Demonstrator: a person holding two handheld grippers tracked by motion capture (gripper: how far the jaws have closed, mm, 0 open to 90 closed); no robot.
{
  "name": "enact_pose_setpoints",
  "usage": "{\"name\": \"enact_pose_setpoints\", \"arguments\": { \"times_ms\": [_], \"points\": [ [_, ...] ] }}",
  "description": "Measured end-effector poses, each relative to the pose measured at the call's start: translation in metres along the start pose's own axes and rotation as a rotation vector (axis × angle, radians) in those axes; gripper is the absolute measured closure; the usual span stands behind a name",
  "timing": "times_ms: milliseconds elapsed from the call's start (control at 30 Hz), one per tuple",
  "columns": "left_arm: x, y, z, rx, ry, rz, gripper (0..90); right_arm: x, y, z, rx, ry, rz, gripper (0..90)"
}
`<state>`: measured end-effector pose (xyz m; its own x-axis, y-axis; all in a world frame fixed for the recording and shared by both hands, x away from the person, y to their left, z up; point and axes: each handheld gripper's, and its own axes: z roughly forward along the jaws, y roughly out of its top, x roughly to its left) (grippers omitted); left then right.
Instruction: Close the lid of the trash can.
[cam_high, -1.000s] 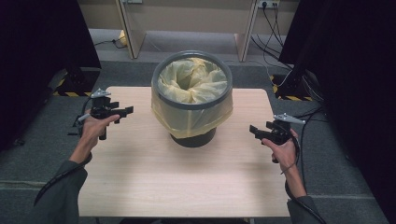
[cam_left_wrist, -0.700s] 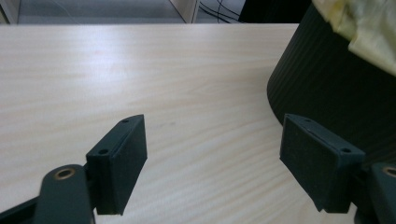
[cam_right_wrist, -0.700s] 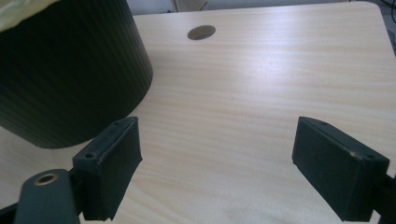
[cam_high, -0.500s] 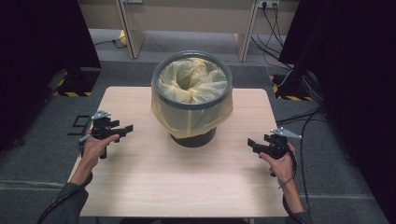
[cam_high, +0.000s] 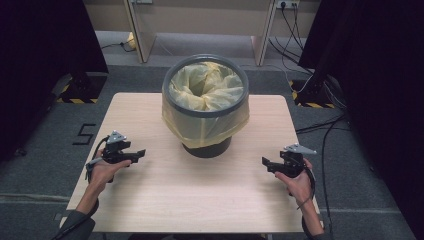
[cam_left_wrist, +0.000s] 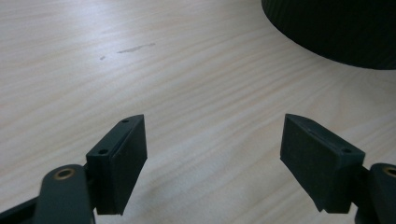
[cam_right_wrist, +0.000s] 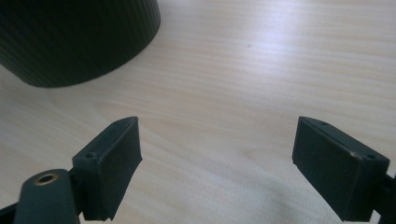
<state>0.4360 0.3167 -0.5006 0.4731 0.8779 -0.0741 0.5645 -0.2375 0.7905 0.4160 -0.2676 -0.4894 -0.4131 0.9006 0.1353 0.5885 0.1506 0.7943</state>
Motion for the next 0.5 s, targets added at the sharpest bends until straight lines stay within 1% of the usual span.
{"name": "enact_pose_setpoints", "arguments": {
  "times_ms": [67,133,200,300,400,500],
  "points": [
    [-0.004,-0.007,0.001,0.009,-0.005,0.003,22.5,0.002,-0.003,0.000,0.005,0.000,-0.004,15.8],
    [-0.007,-0.011,0.001,0.009,-0.008,0.006,22.4,0.003,-0.007,0.002,0.016,0.012,-0.006,15.8],
    [-0.010,-0.014,0.002,0.013,-0.016,0.008,22.5,0.006,-0.011,0.005,0.038,0.012,-0.026,15.8],
    [-0.015,-0.018,0.001,0.038,-0.018,0.040,22.3,0.013,-0.015,0.007,0.070,0.015,-0.054,15.8],
    [-0.018,-0.022,0.002,0.057,-0.021,0.048,22.3,0.017,-0.017,0.007,0.085,0.016,-0.085,15.8],
    [-0.020,-0.026,0.002,0.072,-0.019,0.041,22.2,0.017,-0.020,0.006,0.095,0.015,-0.084,15.7]
  ]
}}
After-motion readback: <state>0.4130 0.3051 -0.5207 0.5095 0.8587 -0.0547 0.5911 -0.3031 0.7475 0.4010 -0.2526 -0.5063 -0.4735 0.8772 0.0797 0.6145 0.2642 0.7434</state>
